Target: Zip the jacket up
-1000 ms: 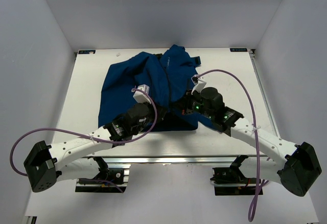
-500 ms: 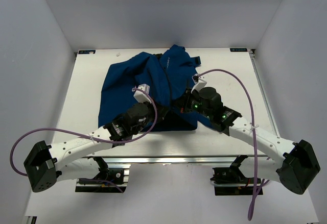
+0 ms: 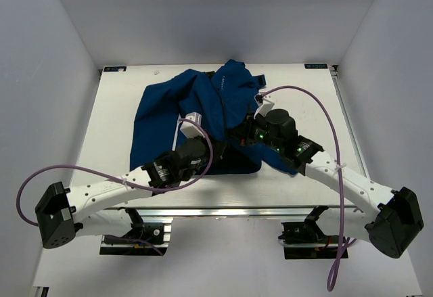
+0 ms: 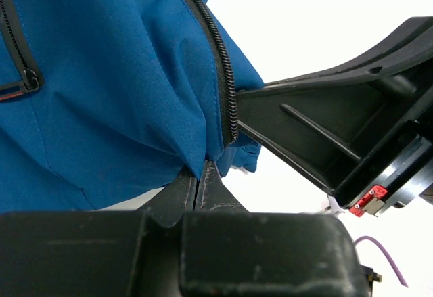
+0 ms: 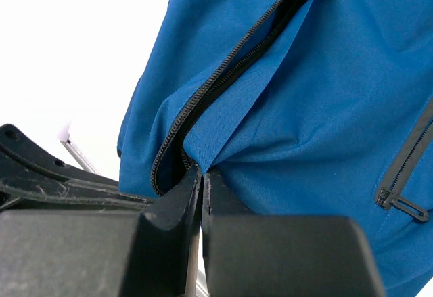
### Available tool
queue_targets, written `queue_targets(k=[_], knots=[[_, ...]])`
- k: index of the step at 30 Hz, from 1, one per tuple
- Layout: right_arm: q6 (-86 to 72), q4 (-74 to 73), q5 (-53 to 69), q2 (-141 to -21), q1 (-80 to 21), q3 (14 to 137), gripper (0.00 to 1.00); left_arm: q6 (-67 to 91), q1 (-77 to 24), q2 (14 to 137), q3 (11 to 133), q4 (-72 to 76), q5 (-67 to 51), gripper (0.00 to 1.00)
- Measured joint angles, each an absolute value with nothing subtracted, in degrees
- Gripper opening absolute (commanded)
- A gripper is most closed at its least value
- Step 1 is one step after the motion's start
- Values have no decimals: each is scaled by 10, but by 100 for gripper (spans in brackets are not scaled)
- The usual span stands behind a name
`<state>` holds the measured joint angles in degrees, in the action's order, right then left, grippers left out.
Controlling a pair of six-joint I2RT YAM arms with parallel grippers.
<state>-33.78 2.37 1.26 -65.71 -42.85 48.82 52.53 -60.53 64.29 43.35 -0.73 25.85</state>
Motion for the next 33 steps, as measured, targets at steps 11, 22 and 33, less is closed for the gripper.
queue_targets(k=[11, 22, 33], knots=[[-337, -23, 72, -657, -394, 511, 0, 552, -635, 654, 457, -46, 307, 0], [-342, -39, 112, -657, -374, 511, 0, 555, -636, 651, 454, -55, 288, 0], [-343, -54, 129, -674, -360, 512, 0, 530, -636, 681, 461, -59, 256, 0]])
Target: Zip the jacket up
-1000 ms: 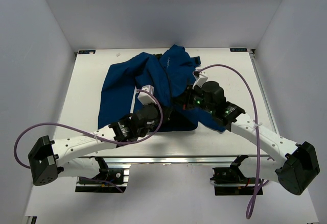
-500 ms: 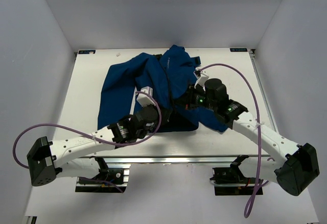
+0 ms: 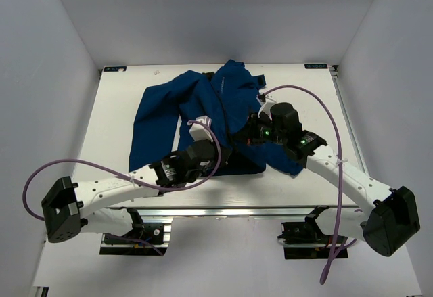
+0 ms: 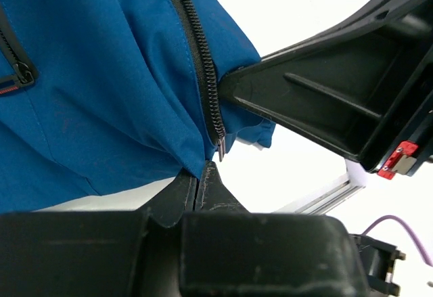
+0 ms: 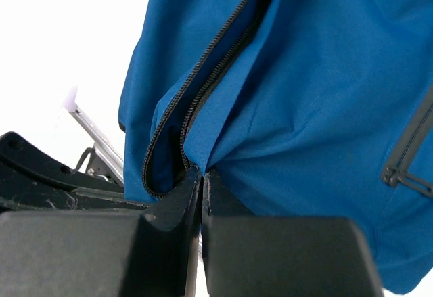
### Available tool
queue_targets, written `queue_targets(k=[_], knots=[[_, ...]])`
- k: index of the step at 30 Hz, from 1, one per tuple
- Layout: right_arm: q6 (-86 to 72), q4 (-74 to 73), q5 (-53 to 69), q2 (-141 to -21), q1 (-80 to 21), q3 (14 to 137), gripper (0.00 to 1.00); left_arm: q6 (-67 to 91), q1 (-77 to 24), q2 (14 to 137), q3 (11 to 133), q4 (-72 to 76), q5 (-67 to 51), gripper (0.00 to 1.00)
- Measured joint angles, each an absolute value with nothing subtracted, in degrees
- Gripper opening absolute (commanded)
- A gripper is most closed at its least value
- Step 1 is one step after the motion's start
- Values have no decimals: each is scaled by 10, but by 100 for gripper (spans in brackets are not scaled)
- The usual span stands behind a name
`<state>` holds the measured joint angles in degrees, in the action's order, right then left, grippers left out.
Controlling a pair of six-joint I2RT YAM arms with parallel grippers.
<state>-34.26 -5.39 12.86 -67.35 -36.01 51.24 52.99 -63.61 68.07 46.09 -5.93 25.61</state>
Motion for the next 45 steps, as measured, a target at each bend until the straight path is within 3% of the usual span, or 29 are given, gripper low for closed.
queue_targets(k=[16, 27, 41, 45], knots=[[-341, -95, 146, -680, -344, 541, 0, 530, -636, 691, 475, -68, 240, 0], [-363, 23, 227, -674, -323, 445, 0, 509, -641, 677, 473, -99, 239, 0], [-320, 82, 228, -655, -296, 433, 40, 478, -615, 653, 446, -82, 186, 0], [-292, 68, 226, -640, -296, 433, 43, 475, -608, 653, 446, -83, 177, 0]])
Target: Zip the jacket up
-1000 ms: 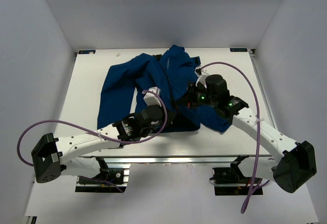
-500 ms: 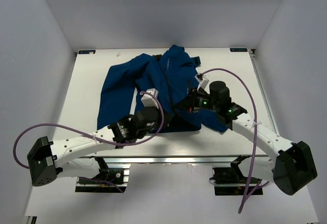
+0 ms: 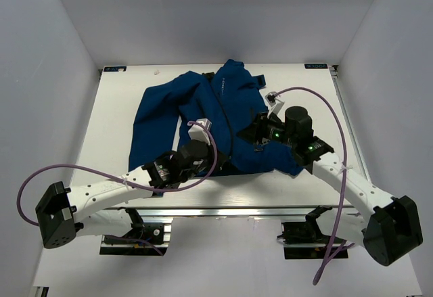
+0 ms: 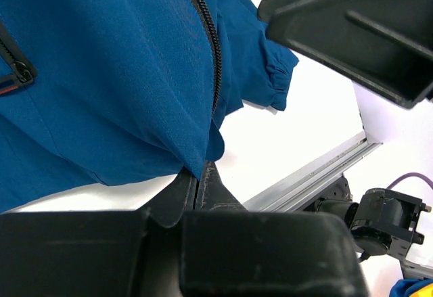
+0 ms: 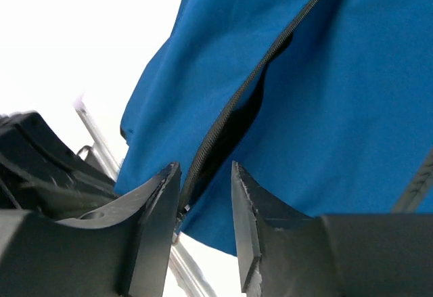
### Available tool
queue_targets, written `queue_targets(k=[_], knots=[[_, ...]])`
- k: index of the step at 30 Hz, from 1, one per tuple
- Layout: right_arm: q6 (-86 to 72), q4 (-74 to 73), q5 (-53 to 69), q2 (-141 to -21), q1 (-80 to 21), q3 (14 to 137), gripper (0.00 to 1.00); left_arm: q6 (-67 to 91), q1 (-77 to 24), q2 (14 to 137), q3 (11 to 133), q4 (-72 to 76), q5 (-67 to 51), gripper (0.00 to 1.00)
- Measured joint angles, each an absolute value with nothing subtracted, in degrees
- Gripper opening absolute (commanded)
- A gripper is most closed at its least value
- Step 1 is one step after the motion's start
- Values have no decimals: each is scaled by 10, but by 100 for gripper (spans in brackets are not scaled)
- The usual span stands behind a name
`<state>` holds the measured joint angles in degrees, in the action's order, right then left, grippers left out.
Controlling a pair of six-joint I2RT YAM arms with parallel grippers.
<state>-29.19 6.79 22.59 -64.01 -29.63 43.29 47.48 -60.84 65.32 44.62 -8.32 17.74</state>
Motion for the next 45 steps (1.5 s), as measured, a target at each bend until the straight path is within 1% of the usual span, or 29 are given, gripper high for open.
queue_targets(k=[3, 7, 15, 21, 29, 36, 45], knots=[[-257, 39, 220, -626, -300, 434, 46, 474, -607, 653, 446, -84, 173, 0], [-201, -27, 183, -602, -326, 445, 46, 475, -605, 651, 446, -84, 170, 0], [-116, -133, 18, -563, -529, 477, 46, 490, -605, 650, 453, -111, 169, 0], [-136, -188, -101, -567, -620, 477, 46, 519, -605, 650, 455, -124, 169, 0], [-227, -193, -234, -595, -740, 477, 47, 553, -604, 645, 455, -133, 170, 0], [-317, -187, -312, -626, -754, 477, 48, 567, -604, 635, 454, -134, 171, 0], [-369, -174, -346, -670, -754, 479, 47, 578, -604, 615, 445, -125, 170, 0]])
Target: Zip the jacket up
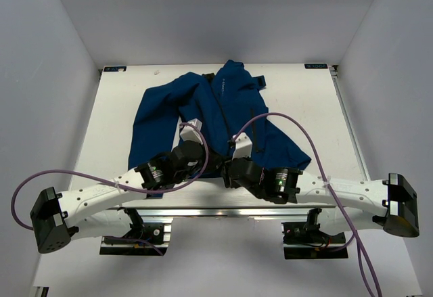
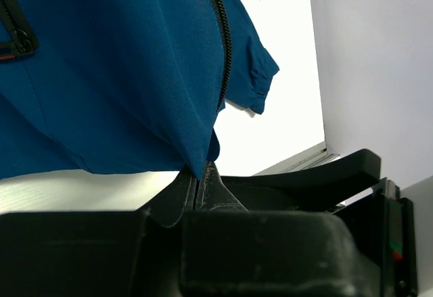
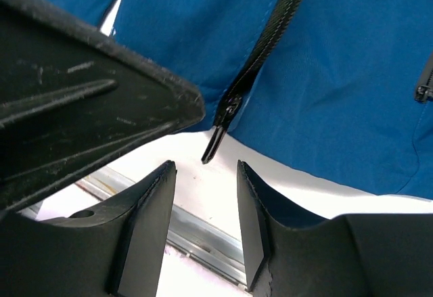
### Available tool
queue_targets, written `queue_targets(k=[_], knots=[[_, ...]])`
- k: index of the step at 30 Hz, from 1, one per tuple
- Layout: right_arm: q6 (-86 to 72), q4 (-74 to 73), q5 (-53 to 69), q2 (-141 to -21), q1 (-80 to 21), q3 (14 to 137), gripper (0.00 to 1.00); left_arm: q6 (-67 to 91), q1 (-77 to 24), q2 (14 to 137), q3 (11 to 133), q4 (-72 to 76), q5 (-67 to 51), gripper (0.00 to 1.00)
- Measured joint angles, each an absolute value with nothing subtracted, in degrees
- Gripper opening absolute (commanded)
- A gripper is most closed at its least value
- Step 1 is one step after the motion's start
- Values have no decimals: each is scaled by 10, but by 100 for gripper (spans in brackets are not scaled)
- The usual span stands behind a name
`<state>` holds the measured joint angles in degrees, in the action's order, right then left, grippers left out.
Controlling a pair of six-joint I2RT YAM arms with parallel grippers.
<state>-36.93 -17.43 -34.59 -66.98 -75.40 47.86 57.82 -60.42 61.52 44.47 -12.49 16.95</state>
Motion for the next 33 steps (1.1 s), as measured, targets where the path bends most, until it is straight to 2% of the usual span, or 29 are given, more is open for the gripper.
queue_targets(k=[9, 20, 28, 30, 33], knots=[[-386, -160, -376, -671, -754, 479, 45, 580, -604, 615, 443, -116, 158, 0], [-394, -157, -400, -686, -754, 486, 34, 581, -604, 615, 437, -112, 155, 0], [-404, -157, -413, -686, -754, 487, 11, 581, -603, 614, 436, -107, 151, 0], [-403, -158, -415, -686, -754, 487, 0, 581, -603, 614, 436, -107, 150, 0], [-402, -163, -416, -686, -754, 488, 0, 581, -602, 614, 435, -107, 148, 0]])
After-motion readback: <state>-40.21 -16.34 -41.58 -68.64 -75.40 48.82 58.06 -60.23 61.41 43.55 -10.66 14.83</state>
